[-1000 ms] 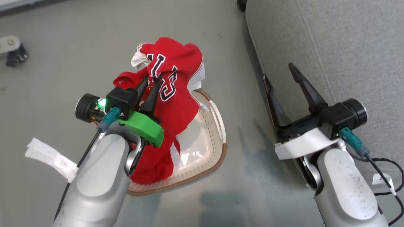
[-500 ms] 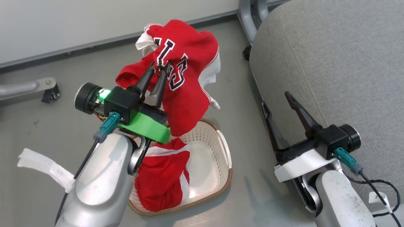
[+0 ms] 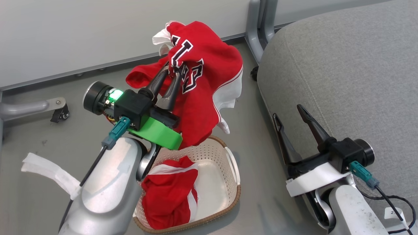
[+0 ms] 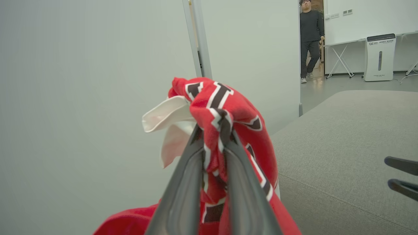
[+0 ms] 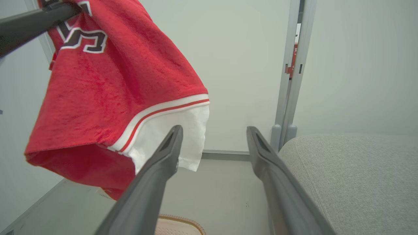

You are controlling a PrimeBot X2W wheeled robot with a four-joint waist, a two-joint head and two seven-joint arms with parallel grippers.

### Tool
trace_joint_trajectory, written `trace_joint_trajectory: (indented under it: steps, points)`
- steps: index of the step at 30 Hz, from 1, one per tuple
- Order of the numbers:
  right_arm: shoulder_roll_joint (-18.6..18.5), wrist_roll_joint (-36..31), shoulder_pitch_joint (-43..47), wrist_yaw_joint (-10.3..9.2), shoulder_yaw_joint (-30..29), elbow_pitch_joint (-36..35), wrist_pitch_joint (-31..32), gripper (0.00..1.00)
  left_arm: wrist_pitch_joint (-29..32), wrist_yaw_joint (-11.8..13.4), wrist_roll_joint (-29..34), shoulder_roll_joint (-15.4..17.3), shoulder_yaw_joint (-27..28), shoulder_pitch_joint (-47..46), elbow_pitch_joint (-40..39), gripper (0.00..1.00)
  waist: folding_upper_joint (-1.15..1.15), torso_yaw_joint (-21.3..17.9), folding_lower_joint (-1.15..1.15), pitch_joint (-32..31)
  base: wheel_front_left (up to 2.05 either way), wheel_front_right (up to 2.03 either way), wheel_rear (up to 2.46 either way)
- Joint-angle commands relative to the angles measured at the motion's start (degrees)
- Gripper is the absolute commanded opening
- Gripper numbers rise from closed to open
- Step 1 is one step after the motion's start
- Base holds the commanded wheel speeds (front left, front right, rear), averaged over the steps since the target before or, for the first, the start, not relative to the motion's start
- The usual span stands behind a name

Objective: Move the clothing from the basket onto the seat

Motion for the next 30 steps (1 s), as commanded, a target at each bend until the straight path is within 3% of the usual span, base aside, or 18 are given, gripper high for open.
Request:
trace_joint_trajectory:
  steps: [1,12,20,30]
  points:
    - [-0.2,0.3,0.1,-0.02,0.0,-0.6,-0.3,1.00,-0.1,-0.1,-0.5,0.2,0.0,0.2,-0.2,0.00,0.00,0.1,0.00,0.0,0.00,0.00,0.00]
    - [-0.2,1.9,-6.1,-0.02,8.4,-3.3,-0.3,1.00,-0.1,-0.1,-0.4,-0.8,-1.3,-1.5,-0.4,0.00,0.00,1.2,0.00,1.4,0.00,0.00,0.00]
    - [-0.2,4.6,-11.5,-0.02,14.6,-1.7,-0.3,1.00,-0.1,-0.1,-0.4,-2.0,-3.1,-2.8,-0.6,0.00,0.00,2.5,0.00,2.8,0.00,0.00,0.00]
    - [-0.2,7.4,-15.5,-0.02,17.4,2.4,-0.3,1.00,-0.1,-0.1,-0.7,-3.7,-5.3,-4.1,-1.3,0.00,0.00,4.1,0.00,4.7,0.00,0.00,0.00]
